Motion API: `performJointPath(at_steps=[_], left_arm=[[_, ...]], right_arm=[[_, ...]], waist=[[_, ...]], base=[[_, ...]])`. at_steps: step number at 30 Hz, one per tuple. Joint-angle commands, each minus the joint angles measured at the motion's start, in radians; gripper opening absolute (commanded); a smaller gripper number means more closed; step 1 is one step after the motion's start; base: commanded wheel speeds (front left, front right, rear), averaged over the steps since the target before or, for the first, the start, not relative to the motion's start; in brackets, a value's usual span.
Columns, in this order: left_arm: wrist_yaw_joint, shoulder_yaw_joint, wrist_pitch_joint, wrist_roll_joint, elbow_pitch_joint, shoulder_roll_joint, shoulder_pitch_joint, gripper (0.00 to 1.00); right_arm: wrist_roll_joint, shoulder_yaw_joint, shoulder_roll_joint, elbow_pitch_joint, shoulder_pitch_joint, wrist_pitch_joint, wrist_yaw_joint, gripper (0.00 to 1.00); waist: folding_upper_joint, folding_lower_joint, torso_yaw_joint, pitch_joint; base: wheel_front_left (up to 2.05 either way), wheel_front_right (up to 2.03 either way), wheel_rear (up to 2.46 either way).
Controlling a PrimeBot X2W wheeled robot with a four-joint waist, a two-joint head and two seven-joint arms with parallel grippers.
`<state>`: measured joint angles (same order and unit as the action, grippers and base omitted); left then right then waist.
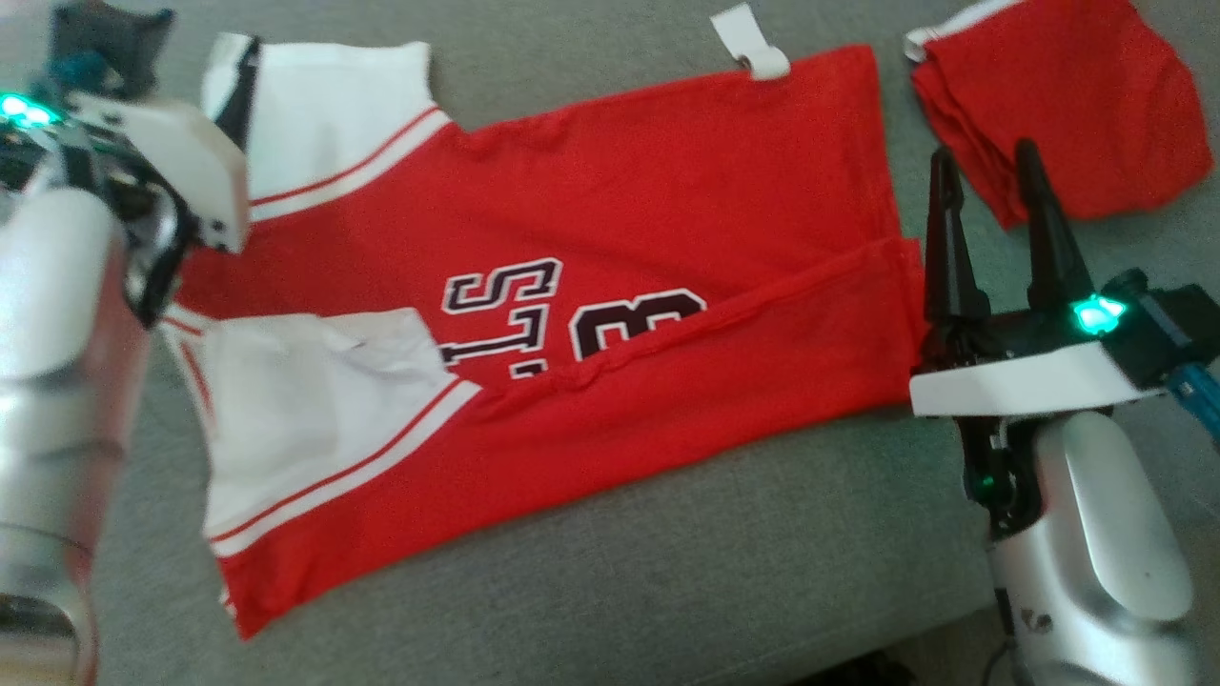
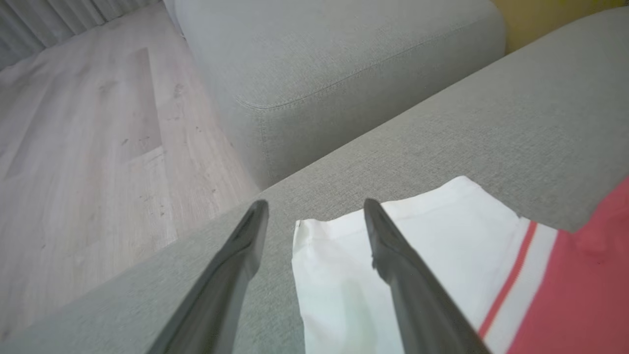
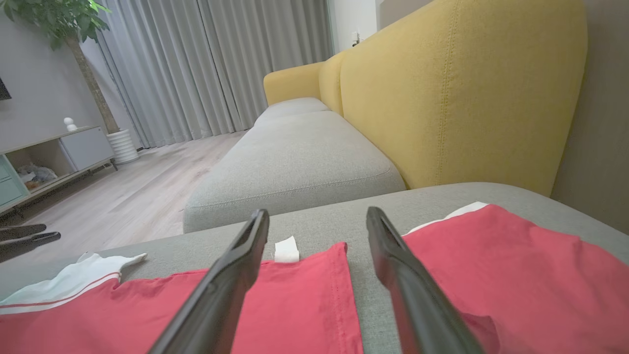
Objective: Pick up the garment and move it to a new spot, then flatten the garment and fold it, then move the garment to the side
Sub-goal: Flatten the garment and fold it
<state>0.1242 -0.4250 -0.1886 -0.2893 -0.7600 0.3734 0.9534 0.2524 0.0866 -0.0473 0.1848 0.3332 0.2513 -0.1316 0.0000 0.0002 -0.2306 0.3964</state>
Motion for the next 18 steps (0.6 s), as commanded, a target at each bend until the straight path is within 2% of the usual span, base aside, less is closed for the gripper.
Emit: performJointPath(at_steps=[1, 8, 13, 14, 15, 16, 18], left_arm=[[0.002, 0.021, -0.015, -0.005, 0.01, 0.054, 0.051, 1.0], [0.005, 0.008, -0.098, -0.032, -0.124, 0.102, 0.137, 1.0], [0.006, -0.011, -0.112, -0.046, -0.215, 0.1, 0.166, 1.0], [0.006, -0.012, -0.123, -0.055, -0.227, 0.095, 0.167, 0.83], [0.006, -0.015, -0.131, -0.062, -0.236, 0.091, 0.169, 0.24], [0.006, -0.021, -0.136, -0.069, -0.24, 0.085, 0.169, 0.0], [0.006, -0.03, -0.14, -0.087, -0.243, 0.076, 0.17, 0.0]], right_arm=[[0.009, 0.025, -0.003, -0.038, 0.023, 0.01, 0.001, 1.0], [0.027, 0.058, -0.003, -0.059, 0.037, 0.01, 0.001, 1.0], [0.021, 0.054, -0.003, -0.064, 0.032, 0.01, 0.001, 1.0], [0.02, 0.051, -0.003, -0.063, 0.033, 0.01, 0.001, 1.0], [0.018, 0.047, -0.003, -0.062, 0.034, 0.01, 0.001, 1.0], [0.015, 0.044, -0.003, -0.061, 0.035, 0.01, 0.001, 1.0], [0.007, 0.033, -0.003, -0.056, 0.035, 0.01, 0.001, 1.0]], waist=[[0.0, -0.0002, -0.045, 0.045], [0.0, -0.0002, -0.092, 0.085], [0.0, -0.0002, -0.096, 0.098], [0.0, -0.0002, -0.094, 0.099], [0.0, -0.0002, -0.092, 0.1], [0.0, -0.0002, -0.089, 0.1], [0.0, -0.0002, -0.081, 0.099]], base=[[0.0, 0.0, 0.0], [0.0, 0.0, 0.0], [0.0, 0.0, 0.0], [0.0, 0.0, 0.0], [0.0, 0.0, 0.0], [0.0, 0.0, 0.0], [0.0, 0.0, 0.0]])
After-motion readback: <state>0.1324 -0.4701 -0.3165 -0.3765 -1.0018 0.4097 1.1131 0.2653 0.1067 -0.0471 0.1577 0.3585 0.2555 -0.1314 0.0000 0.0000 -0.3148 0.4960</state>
